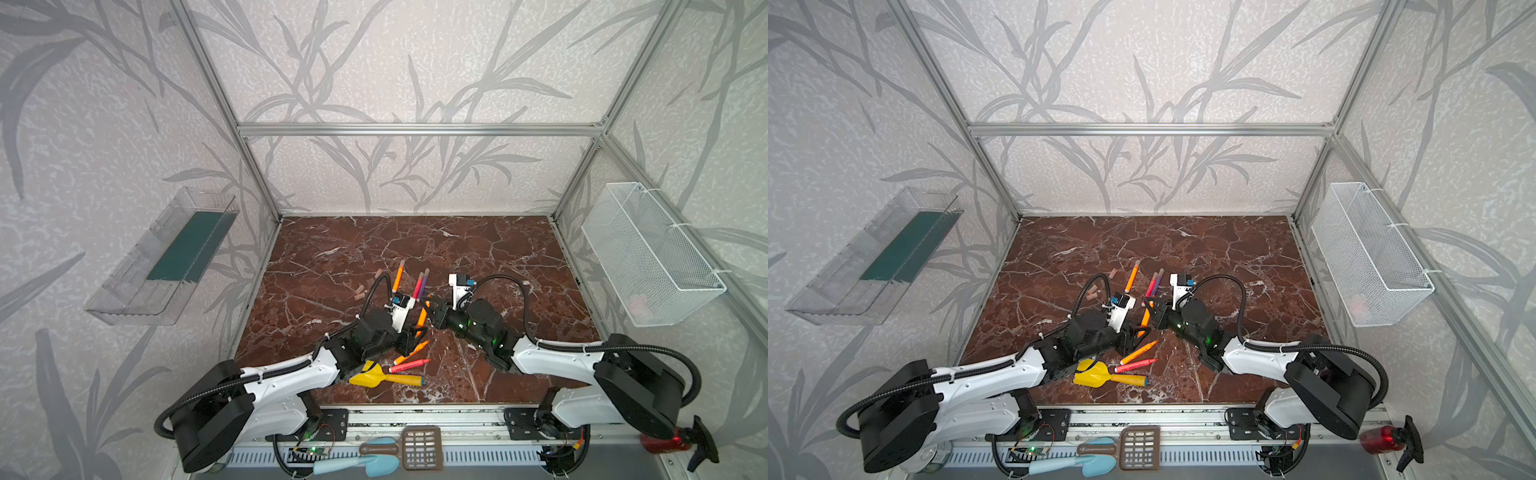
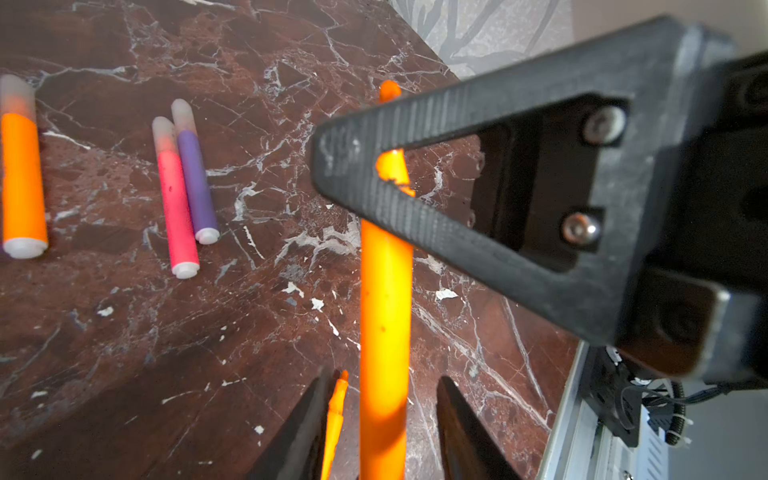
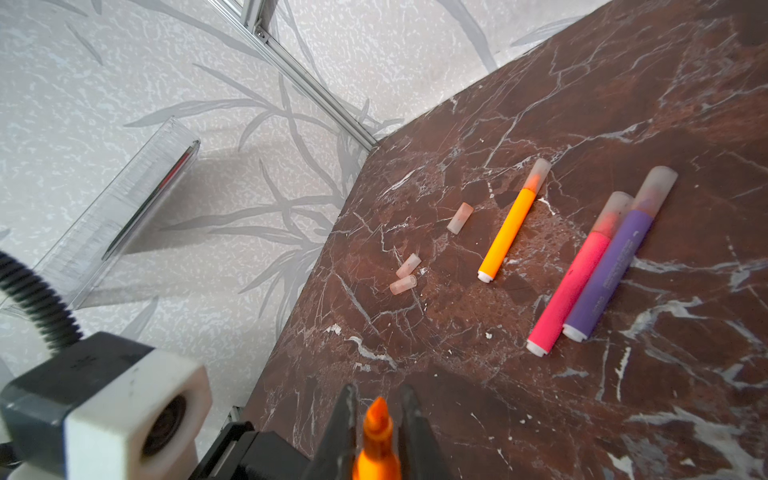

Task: Insert the pens into the pen caps
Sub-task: 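Lift the orange marker upright with the left gripper while the right gripper approaches, then carry the orange marker with the left gripper while the right gripper nears the caps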

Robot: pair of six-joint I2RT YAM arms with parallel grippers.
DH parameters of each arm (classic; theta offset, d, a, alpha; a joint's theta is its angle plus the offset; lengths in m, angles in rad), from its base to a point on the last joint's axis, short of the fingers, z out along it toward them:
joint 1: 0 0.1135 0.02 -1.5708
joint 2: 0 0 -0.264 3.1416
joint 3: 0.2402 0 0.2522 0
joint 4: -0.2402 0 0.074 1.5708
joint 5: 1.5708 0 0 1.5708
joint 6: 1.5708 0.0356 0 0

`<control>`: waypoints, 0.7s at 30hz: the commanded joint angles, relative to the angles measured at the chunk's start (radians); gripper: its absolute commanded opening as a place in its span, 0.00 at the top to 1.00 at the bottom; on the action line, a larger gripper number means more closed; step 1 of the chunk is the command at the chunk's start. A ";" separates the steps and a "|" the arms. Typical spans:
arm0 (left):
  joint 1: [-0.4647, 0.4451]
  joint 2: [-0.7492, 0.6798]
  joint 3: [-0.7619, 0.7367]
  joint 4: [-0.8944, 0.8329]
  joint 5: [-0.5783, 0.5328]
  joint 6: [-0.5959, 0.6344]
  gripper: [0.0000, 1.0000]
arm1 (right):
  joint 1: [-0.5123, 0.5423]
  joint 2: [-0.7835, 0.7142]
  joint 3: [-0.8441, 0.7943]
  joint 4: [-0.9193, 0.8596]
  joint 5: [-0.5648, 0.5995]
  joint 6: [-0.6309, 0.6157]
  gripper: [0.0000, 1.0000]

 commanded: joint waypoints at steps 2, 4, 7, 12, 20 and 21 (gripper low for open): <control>-0.003 0.008 0.003 0.021 -0.008 0.005 0.46 | 0.011 0.001 -0.019 0.066 0.006 0.039 0.99; -0.004 0.016 0.002 0.039 -0.011 0.006 0.46 | 0.017 0.001 -0.019 0.070 0.007 0.047 1.00; -0.003 0.030 0.002 0.063 -0.009 0.003 0.45 | 0.027 0.011 -0.029 0.106 0.012 0.059 1.00; -0.003 0.062 0.015 0.070 -0.004 0.004 0.46 | 0.036 0.018 -0.033 0.130 0.016 0.065 1.00; -0.003 0.057 0.016 0.054 -0.032 -0.008 0.92 | 0.042 0.021 -0.040 0.127 0.044 0.065 1.00; -0.003 0.052 0.015 0.045 -0.050 -0.017 0.99 | 0.042 0.021 -0.038 0.121 0.044 0.063 0.96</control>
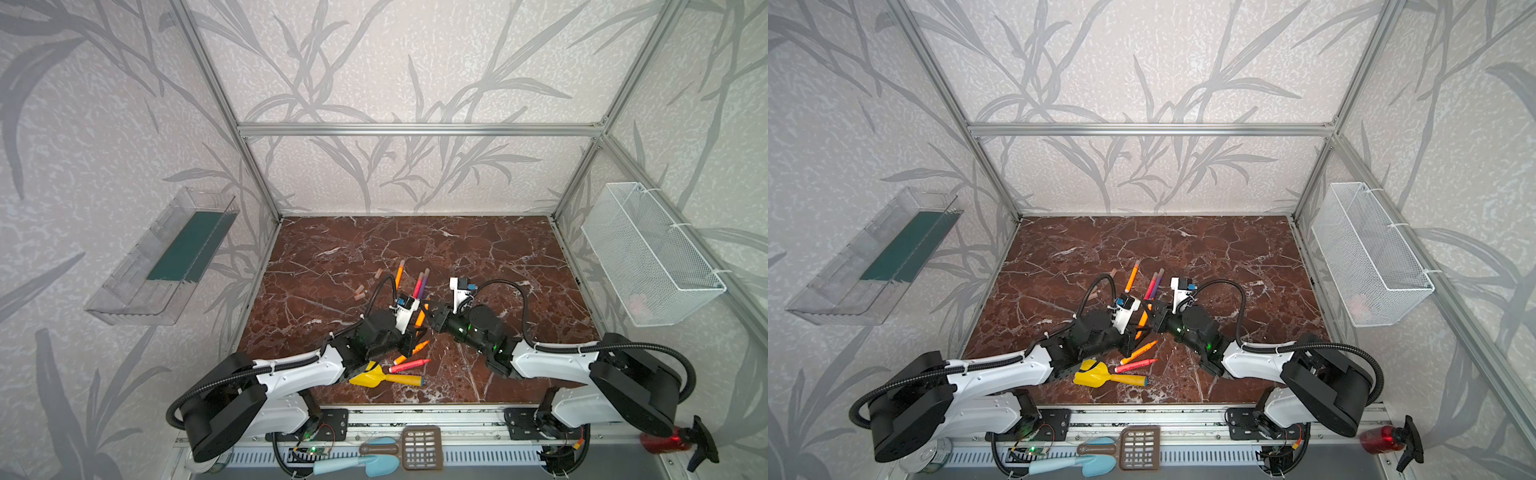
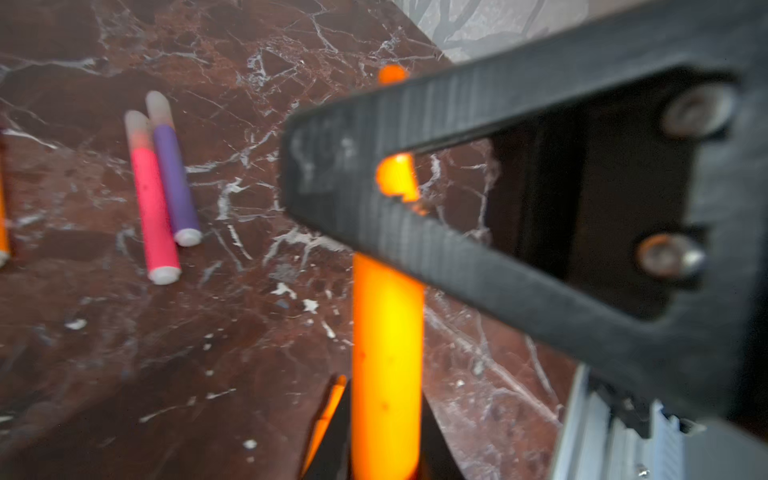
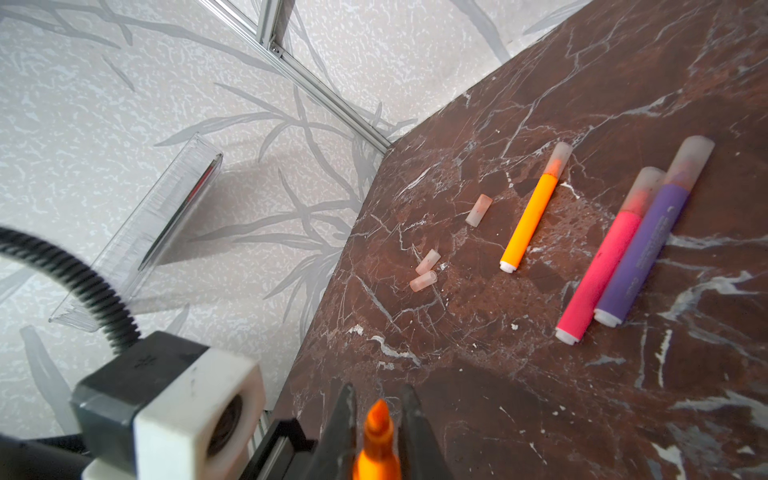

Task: Insert the pens into the pen caps
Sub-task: 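Carry the orange marker with the left gripper while the right gripper nears the caps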

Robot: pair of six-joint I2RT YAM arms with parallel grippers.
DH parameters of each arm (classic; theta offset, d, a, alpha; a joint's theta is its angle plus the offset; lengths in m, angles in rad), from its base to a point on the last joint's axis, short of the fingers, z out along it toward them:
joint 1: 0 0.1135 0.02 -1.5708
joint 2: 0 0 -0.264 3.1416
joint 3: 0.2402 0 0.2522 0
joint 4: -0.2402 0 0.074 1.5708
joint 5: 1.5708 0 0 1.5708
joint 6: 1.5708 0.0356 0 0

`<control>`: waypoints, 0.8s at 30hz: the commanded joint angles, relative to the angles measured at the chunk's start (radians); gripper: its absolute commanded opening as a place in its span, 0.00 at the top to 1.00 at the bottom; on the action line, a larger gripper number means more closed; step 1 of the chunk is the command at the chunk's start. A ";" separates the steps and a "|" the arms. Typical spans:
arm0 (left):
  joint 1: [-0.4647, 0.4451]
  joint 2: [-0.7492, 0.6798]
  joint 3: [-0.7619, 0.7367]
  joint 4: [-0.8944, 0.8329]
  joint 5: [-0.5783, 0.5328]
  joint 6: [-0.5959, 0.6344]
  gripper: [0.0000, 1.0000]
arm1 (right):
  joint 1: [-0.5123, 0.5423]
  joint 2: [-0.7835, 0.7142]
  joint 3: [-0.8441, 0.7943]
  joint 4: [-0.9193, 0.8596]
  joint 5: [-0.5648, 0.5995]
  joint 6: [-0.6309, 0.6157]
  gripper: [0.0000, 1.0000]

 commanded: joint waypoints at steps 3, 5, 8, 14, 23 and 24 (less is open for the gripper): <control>0.014 -0.038 0.016 -0.058 -0.150 -0.055 1.00 | 0.008 0.003 0.008 -0.009 0.024 -0.023 0.67; 0.035 -0.065 0.027 -0.158 -0.257 -0.099 1.00 | 0.008 -0.008 0.021 -0.060 0.039 -0.036 0.48; 0.140 -0.122 0.030 -0.291 -0.323 -0.160 1.00 | 0.008 -0.035 0.041 -0.152 0.069 -0.061 0.36; 0.348 -0.280 0.050 -0.515 -0.393 -0.159 1.00 | 0.008 -0.074 0.083 -0.321 0.147 -0.120 0.31; 0.619 -0.366 0.108 -0.661 -0.360 -0.155 1.00 | 0.008 0.015 0.299 -0.579 0.248 -0.225 0.29; 0.633 -0.375 0.108 -0.668 -0.365 -0.156 1.00 | 0.008 0.043 0.347 -0.616 0.249 -0.239 0.29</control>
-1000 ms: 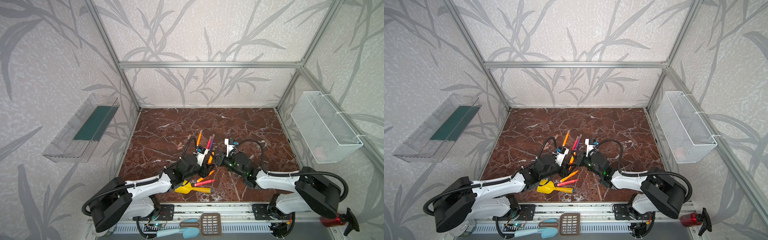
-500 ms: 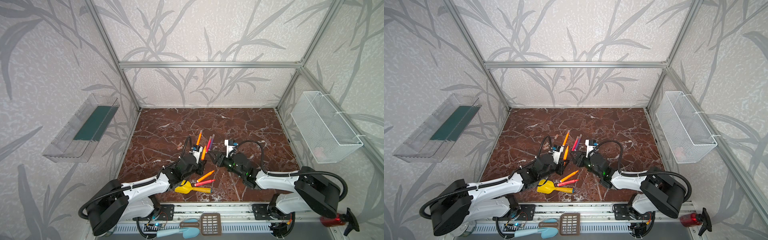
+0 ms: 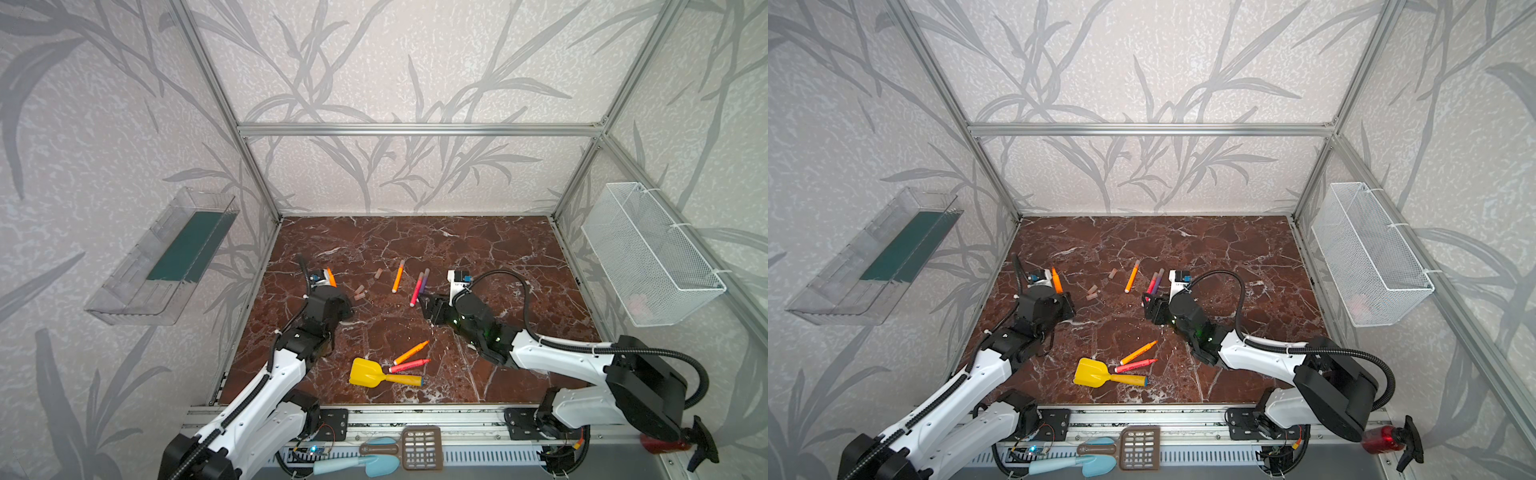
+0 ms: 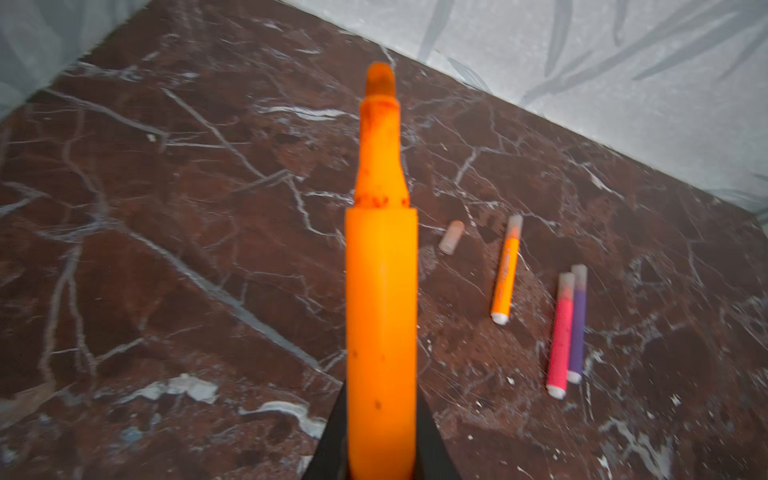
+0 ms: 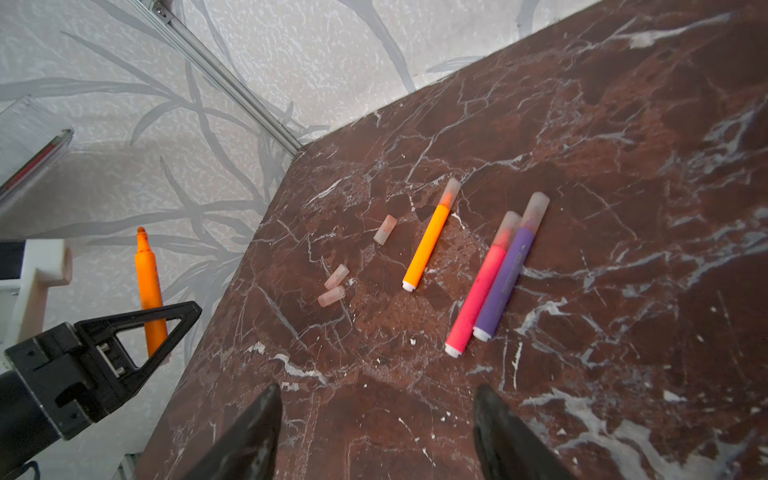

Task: Insert the pens into the pen caps
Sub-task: 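Carry the orange marker with the left gripper while the right gripper nears the caps, then lower the right gripper onto a pale pink cap and close on it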

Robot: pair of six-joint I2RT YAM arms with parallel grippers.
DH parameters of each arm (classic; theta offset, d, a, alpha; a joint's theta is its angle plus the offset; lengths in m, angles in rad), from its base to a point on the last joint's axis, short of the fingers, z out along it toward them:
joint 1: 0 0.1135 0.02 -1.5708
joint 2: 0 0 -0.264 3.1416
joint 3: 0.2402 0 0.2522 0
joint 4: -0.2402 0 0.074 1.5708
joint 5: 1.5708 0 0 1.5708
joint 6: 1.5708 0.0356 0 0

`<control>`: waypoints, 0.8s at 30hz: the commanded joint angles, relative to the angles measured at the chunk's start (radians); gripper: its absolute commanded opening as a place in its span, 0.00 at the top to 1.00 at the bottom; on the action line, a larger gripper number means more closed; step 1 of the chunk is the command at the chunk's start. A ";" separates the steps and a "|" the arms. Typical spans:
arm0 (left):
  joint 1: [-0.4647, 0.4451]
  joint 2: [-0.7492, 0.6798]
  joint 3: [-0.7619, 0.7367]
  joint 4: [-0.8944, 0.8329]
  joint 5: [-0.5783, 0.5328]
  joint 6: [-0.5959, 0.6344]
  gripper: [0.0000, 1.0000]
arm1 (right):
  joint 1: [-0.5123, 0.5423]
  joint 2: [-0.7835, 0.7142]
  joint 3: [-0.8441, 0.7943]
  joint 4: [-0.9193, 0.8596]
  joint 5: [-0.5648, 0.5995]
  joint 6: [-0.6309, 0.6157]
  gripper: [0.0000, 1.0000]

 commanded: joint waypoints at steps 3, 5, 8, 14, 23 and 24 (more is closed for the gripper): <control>0.058 -0.057 0.019 -0.090 -0.011 -0.007 1.00 | 0.006 0.160 0.257 -0.234 0.039 -0.128 0.29; 0.066 -0.074 0.016 -0.092 -0.009 -0.005 1.00 | 0.005 0.250 0.379 -0.314 0.036 -0.163 0.29; 0.072 -0.084 0.007 -0.081 0.006 -0.011 1.00 | 0.006 0.404 0.575 -0.439 0.035 -0.199 0.29; 0.079 -0.076 -0.005 -0.058 0.052 -0.014 1.00 | 0.006 0.729 1.037 -0.731 0.037 -0.240 0.30; 0.085 -0.117 -0.016 -0.061 0.075 -0.013 1.00 | 0.006 1.178 1.703 -1.115 0.052 -0.244 0.33; 0.084 -0.125 -0.019 -0.063 0.076 -0.013 1.00 | 0.006 1.219 1.771 -1.157 0.053 -0.239 0.34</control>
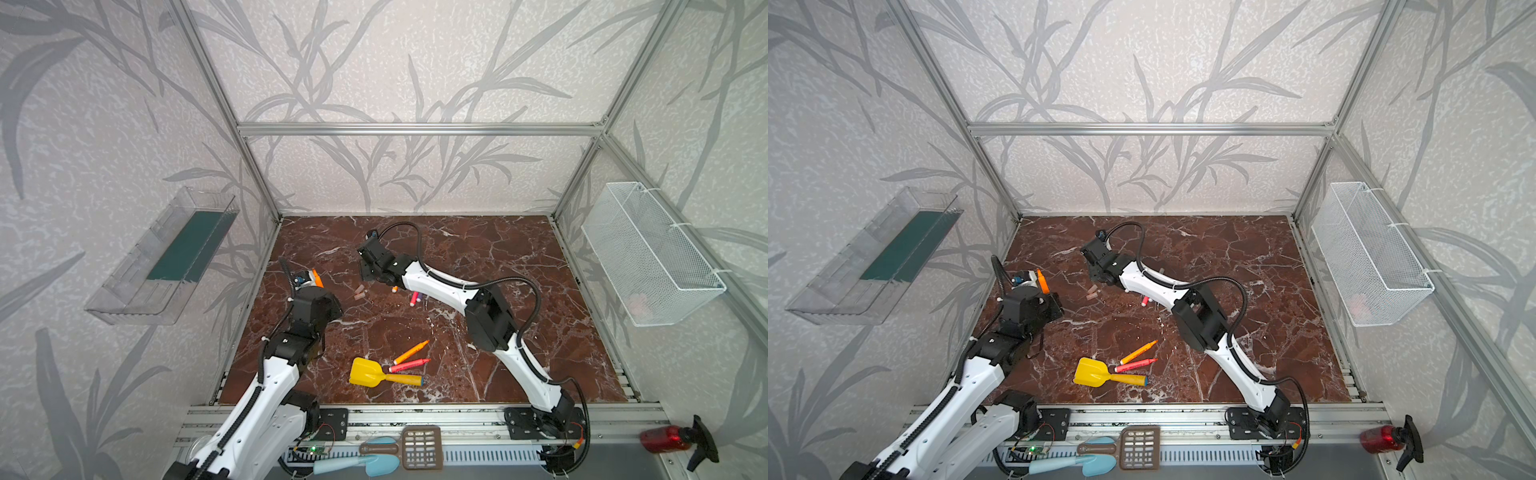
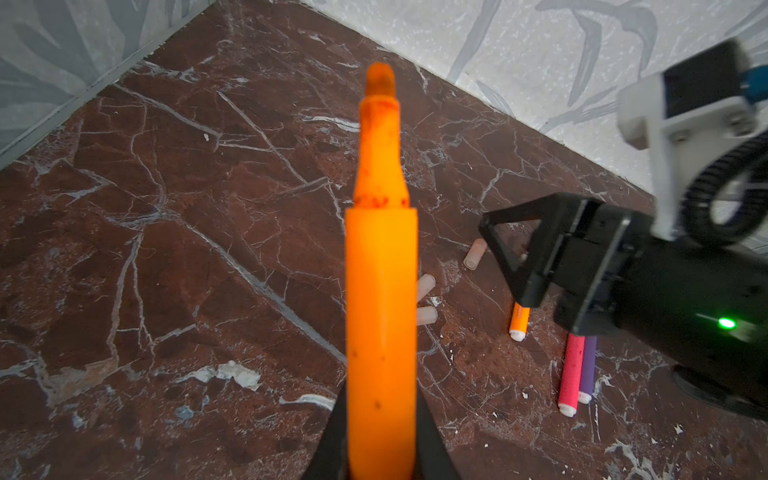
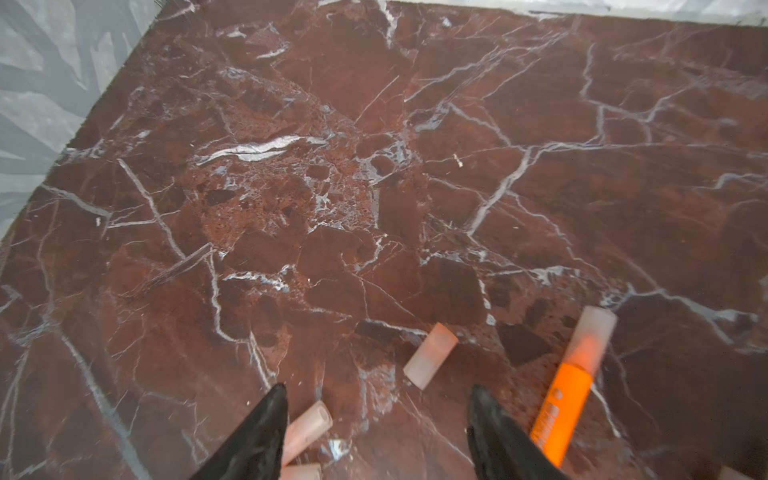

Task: Insert the pens into the pen caps
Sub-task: 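Lower the right gripper onto a pale pink cap and close on it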

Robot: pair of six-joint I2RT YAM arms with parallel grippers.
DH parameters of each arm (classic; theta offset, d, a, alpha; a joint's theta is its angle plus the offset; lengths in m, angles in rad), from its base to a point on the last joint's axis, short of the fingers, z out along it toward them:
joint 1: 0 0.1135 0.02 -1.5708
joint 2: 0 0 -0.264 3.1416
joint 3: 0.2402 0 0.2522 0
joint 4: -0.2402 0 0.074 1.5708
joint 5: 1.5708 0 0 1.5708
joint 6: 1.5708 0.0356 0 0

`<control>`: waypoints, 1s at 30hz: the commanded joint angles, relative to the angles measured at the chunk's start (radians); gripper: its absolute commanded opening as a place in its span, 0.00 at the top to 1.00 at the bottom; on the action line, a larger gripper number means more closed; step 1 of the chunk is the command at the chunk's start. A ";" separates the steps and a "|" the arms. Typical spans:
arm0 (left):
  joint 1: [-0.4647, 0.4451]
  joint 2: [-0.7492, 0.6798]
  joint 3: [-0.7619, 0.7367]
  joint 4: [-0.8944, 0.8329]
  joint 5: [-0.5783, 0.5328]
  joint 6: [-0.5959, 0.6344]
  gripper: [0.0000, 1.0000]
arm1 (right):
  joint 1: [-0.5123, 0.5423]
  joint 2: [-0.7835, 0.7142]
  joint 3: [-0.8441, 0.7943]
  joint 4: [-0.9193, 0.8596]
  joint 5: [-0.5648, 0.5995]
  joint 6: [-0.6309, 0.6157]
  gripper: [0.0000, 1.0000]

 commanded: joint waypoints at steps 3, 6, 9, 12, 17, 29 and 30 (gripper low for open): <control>0.007 -0.057 -0.020 -0.017 0.015 -0.015 1.00 | 0.006 0.154 0.269 -0.285 0.020 0.004 0.35; 0.007 -0.080 -0.025 -0.026 0.024 -0.014 1.00 | 0.006 0.170 0.275 -0.280 0.026 0.014 0.36; 0.007 -0.098 -0.032 -0.029 0.032 -0.015 1.00 | 0.006 0.164 0.245 -0.263 0.038 0.022 0.36; 0.006 -0.113 -0.040 -0.032 0.032 -0.016 1.00 | 0.006 0.163 0.228 -0.262 0.058 0.032 0.38; 0.007 -0.120 -0.044 -0.032 0.030 -0.018 1.00 | 0.006 0.176 0.231 -0.239 0.055 0.033 0.42; 0.007 -0.120 -0.042 -0.028 0.038 -0.016 1.00 | -0.010 0.214 0.268 -0.233 0.054 0.082 0.45; 0.007 -0.121 -0.043 -0.028 0.039 -0.016 1.00 | -0.010 0.218 0.269 -0.234 0.056 0.089 0.46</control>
